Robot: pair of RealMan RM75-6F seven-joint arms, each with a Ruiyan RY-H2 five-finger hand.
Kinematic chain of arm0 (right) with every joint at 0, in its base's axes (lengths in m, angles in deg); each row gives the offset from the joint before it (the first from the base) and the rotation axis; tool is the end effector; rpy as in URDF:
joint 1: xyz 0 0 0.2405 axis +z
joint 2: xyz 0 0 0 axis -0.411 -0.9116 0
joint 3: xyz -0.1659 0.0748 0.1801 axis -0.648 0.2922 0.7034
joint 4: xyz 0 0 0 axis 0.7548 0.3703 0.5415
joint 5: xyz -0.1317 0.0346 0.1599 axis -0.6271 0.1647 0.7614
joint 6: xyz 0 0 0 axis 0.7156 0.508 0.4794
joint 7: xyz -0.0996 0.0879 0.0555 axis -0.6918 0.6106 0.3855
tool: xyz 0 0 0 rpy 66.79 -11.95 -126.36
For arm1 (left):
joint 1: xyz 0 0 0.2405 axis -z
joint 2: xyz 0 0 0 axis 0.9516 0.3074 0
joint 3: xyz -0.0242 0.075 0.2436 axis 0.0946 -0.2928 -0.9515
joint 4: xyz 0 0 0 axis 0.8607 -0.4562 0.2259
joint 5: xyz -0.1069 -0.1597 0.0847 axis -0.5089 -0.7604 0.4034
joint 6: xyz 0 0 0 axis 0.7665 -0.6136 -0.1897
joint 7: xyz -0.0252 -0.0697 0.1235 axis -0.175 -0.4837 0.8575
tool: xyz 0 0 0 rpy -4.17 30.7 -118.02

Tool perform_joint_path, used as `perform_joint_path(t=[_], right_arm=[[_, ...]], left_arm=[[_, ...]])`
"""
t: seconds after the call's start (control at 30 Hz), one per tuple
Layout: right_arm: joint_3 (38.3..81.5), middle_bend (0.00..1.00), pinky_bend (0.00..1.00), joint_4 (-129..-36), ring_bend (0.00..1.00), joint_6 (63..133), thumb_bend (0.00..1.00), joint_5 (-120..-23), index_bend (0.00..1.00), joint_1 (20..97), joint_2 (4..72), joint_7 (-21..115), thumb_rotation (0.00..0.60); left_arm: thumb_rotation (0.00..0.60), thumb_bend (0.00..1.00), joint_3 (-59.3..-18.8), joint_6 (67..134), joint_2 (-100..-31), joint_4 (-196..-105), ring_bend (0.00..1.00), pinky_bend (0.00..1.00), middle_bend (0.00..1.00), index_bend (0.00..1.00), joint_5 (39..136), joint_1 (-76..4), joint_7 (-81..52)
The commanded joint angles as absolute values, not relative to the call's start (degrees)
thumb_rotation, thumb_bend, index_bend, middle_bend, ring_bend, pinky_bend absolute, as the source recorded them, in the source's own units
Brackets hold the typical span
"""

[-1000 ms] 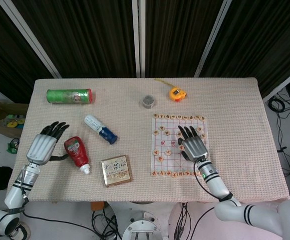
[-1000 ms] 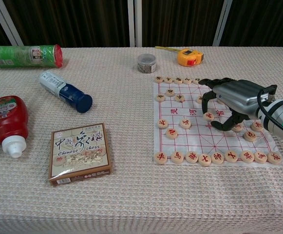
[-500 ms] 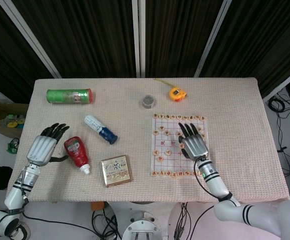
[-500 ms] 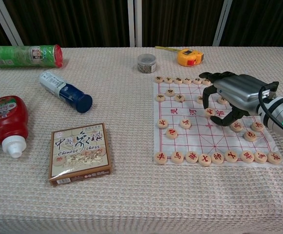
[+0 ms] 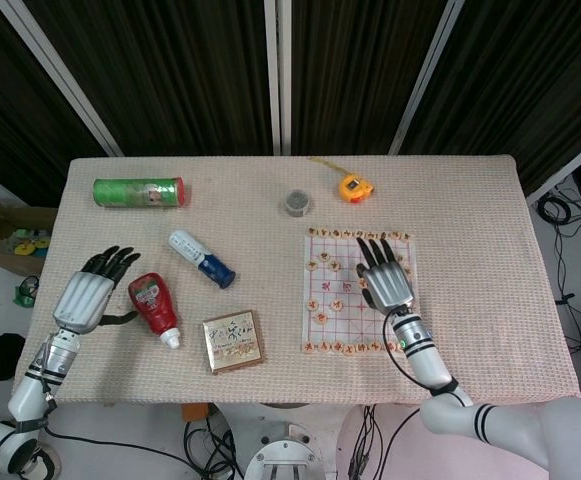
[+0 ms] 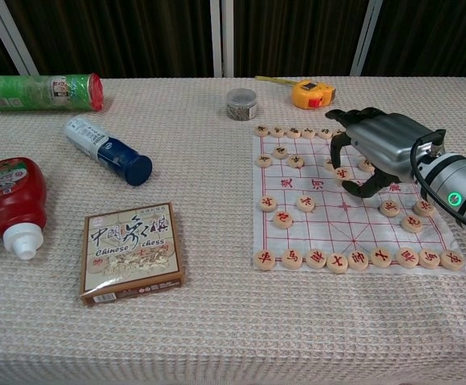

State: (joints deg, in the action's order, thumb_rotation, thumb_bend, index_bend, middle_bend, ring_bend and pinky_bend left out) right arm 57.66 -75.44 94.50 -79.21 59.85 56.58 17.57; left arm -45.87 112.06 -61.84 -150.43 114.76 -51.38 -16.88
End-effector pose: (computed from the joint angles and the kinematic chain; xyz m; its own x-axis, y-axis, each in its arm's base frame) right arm -0.1959 -0.3254 -0.0620 0.6217 -0.1468 0.7694 -0.7647 -0.3265 0.5556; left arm -0.2939 0.2662 0.0732 0.4646 0.0671 0.8830 0.8583 -0.2795 -0.4304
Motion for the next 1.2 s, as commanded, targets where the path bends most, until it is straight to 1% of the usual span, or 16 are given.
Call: perform_joint_path(t=[0.03, 0.1, 0.23, 0.3, 0.4, 0.47, 0.63, 0.7, 0.8, 0.9, 1.1, 1.2], right_arm=[[57.8, 0.01, 0.0, -75.2, 0.0, 94.3, 0.33, -79.1, 0.53, 60.0, 56.8, 17.7, 0.6], [58.0, 0.01, 0.0, -74.9, 0.0, 94.6, 0.33, -79.0, 0.53, 59.9, 57.1, 17.5, 0.6], [58.1, 0.01, 0.0, -74.2, 0.0, 94.8, 0.33, -78.9, 0.52, 59.9, 57.4, 17.0, 0.6], [58.2, 0.01, 0.0, -74.0, 0.0, 94.7, 0.33, -78.8, 0.51, 60.0, 57.5, 16.7, 0.6], [58.2, 0.01, 0.0, -74.0, 0.0, 94.2, 0.33, -78.6, 0.44, 60.0, 57.5, 16.8, 0.6], [58.2, 0.01, 0.0, -74.1, 0.0, 94.0, 0.33, -78.7, 0.36, 60.0, 57.5, 17.3, 0.6], [58.1, 0.01, 0.0, -73.7, 0.0, 94.0, 0.33, -79.5, 0.23, 60.1, 57.4, 18.6, 0.6], [58.0, 0.01, 0.0, -73.8, 0.0, 94.0, 0.33, -79.8, 0.21, 60.0, 57.3, 19.1, 0.6], [57.7, 0.01, 0.0, -74.7, 0.0, 95.1, 0.33, -81.2, 0.21, 59.6, 56.6, 20.7, 0.6], [56.7, 0.01, 0.0, -77.2, 0.0, 97.5, 0.33, -83.6, 0.2, 58.3, 54.3, 23.2, 0.6], [54.4, 0.01, 0.0, -85.8, 0.0, 106.6, 0.32, -89.6, 0.2, 52.8, 45.4, 30.6, 0.6], [53.2, 0.01, 0.0, -89.3, 0.0, 111.5, 0.31, -91.7, 0.15, 49.3, 39.8, 33.4, 0.6]], left_arm=[[0.505, 0.06, -45.9, 112.1, -61.8, -150.4, 0.08, 0.2, 0.11, 0.13, 114.8, -51.4, -16.8], [0.512, 0.06, -45.9, 112.3, -62.0, -150.2, 0.08, 0.2, 0.11, 0.13, 115.0, -51.4, -16.8], [0.55, 0.06, -46.0, 112.5, -62.3, -149.7, 0.08, 0.2, 0.11, 0.13, 115.3, -51.4, -16.6], [0.553, 0.06, -46.0, 112.5, -62.4, -149.6, 0.08, 0.2, 0.11, 0.13, 115.4, -51.4, -16.7], [0.586, 0.06, -46.1, 112.6, -62.4, -149.5, 0.08, 0.2, 0.11, 0.14, 115.8, -51.2, -17.4], [0.599, 0.06, -46.1, 112.9, -62.4, -149.4, 0.08, 0.2, 0.11, 0.15, 116.3, -51.2, -18.1], [0.6, 0.06, -46.1, 113.1, -62.3, -149.2, 0.08, 0.2, 0.11, 0.16, 116.4, -51.1, -18.1], [0.6, 0.06, -46.1, 113.0, -62.2, -149.3, 0.08, 0.2, 0.11, 0.16, 116.3, -51.1, -18.2], [0.6, 0.06, -46.1, 113.1, -62.1, -149.4, 0.08, 0.2, 0.11, 0.16, 116.3, -51.2, -18.1], [0.6, 0.06, -46.1, 113.5, -61.9, -149.8, 0.08, 0.2, 0.11, 0.16, 116.5, -51.3, -18.2], [0.6, 0.06, -45.9, 114.6, -60.9, -151.0, 0.08, 0.2, 0.11, 0.16, 116.8, -51.6, -18.0], [0.6, 0.06, -45.9, 115.6, -60.3, -151.7, 0.08, 0.2, 0.11, 0.16, 116.9, -52.2, -17.5]])
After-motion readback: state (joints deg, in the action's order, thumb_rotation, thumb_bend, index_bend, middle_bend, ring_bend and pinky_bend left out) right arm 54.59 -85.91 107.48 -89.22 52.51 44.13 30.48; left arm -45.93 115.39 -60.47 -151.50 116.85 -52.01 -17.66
